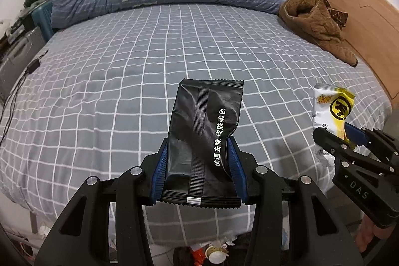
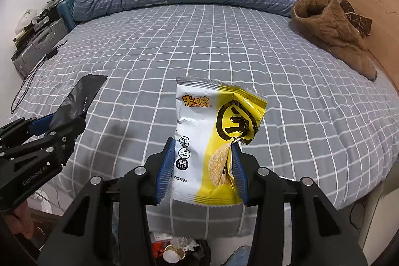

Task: Collect trash
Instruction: 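Lift the black packet and yellow wrapper and carry both over the bin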

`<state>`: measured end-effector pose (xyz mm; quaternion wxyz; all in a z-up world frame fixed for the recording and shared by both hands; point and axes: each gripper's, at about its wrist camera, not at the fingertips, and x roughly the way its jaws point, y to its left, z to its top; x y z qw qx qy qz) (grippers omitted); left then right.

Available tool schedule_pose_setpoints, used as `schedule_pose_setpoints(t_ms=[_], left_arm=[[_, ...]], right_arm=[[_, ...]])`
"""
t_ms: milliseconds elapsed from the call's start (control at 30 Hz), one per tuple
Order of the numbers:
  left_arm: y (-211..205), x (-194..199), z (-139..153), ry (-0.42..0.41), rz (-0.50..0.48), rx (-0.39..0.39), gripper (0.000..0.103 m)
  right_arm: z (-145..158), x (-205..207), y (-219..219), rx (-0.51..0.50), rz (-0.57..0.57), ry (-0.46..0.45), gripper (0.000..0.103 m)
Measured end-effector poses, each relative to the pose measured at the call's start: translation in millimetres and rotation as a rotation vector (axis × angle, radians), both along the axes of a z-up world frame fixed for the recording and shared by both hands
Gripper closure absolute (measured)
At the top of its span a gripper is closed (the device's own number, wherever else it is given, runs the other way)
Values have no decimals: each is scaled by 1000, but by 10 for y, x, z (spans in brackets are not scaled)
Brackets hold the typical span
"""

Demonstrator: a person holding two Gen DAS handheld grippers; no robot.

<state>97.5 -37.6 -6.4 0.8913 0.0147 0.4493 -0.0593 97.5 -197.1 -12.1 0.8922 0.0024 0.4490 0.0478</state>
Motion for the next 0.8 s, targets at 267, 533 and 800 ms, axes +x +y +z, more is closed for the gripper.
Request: schedule_pose_setpoints(t_ms=[267, 533, 800], left_arm=[[45, -393, 116, -8, -3, -7, 59], [91, -792, 220, -28, -3, -26, 59], [67, -1104, 327, -44, -9, -30, 59]], right_arm=[[137, -358, 68, 5, 0, -15, 61], [236, -764, 164, 8, 4, -32, 61], [295, -1085, 196, 17, -2, -32, 61]])
